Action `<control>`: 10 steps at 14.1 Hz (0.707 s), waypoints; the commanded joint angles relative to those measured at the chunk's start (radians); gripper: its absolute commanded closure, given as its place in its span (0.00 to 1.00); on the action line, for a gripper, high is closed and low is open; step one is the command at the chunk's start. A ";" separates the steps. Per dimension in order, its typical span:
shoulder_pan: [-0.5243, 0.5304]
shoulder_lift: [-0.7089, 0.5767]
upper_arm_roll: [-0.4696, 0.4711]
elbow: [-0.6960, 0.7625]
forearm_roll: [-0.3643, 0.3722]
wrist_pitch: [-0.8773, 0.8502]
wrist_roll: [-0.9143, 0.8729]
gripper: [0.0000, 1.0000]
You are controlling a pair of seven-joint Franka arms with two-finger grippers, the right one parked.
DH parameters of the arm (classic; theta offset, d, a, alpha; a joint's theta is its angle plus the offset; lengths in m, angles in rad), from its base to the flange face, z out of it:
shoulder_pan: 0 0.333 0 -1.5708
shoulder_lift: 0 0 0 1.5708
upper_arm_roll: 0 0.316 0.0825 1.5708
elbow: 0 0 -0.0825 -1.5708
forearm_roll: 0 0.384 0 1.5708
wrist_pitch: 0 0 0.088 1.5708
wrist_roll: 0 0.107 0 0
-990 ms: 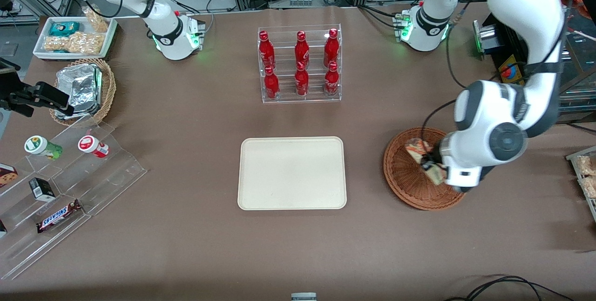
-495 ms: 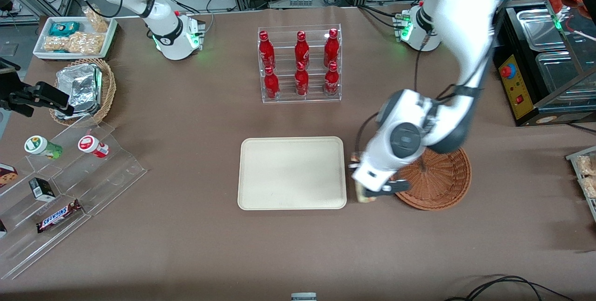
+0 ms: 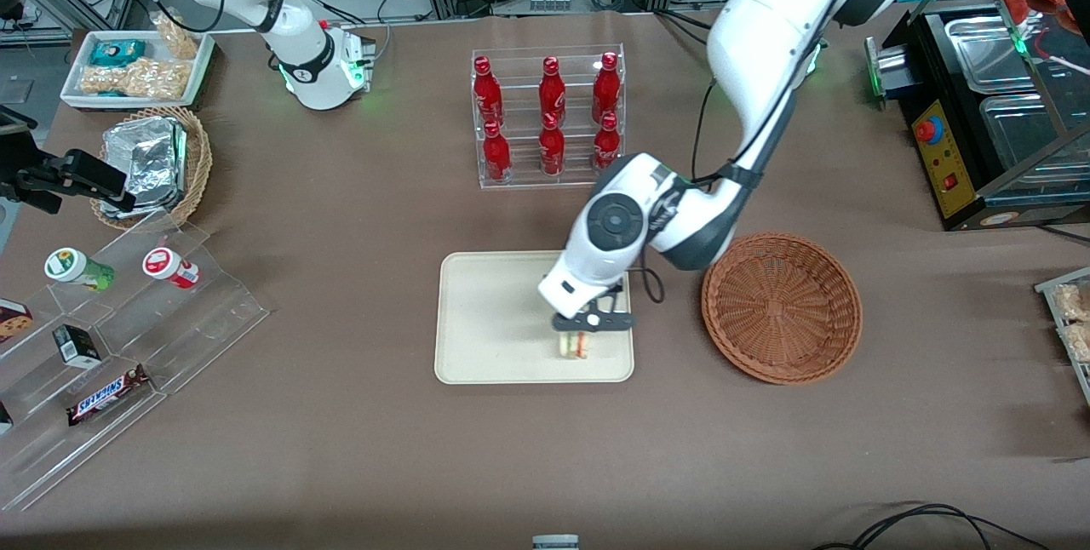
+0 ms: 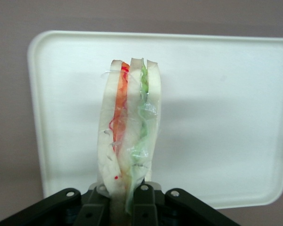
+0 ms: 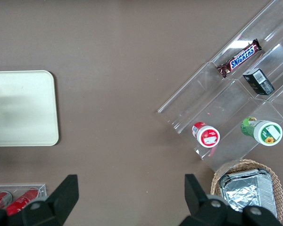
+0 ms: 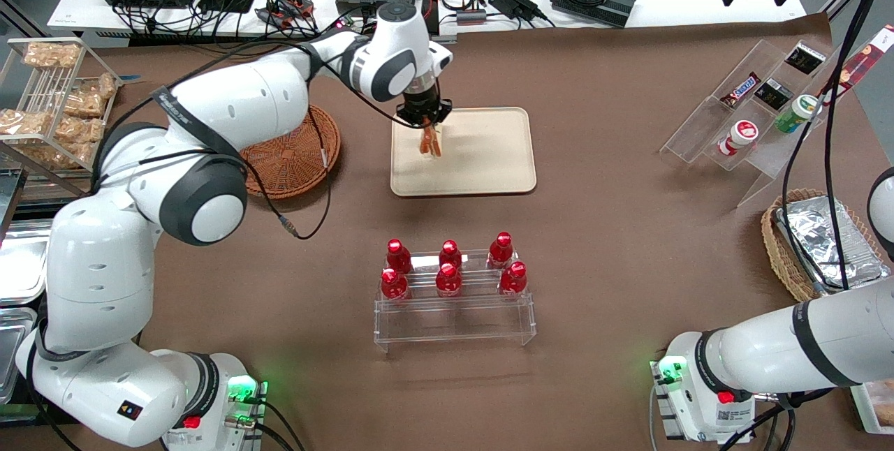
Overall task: Place sandwich from basket to tray
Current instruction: 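Lower the sandwich onto the cream tray and open the left gripper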
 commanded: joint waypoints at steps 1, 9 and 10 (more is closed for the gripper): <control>-0.047 0.080 0.014 0.116 0.021 0.001 -0.044 0.88; -0.087 0.191 0.020 0.198 0.055 0.079 -0.123 0.87; -0.094 0.200 0.018 0.196 0.053 0.087 -0.123 0.85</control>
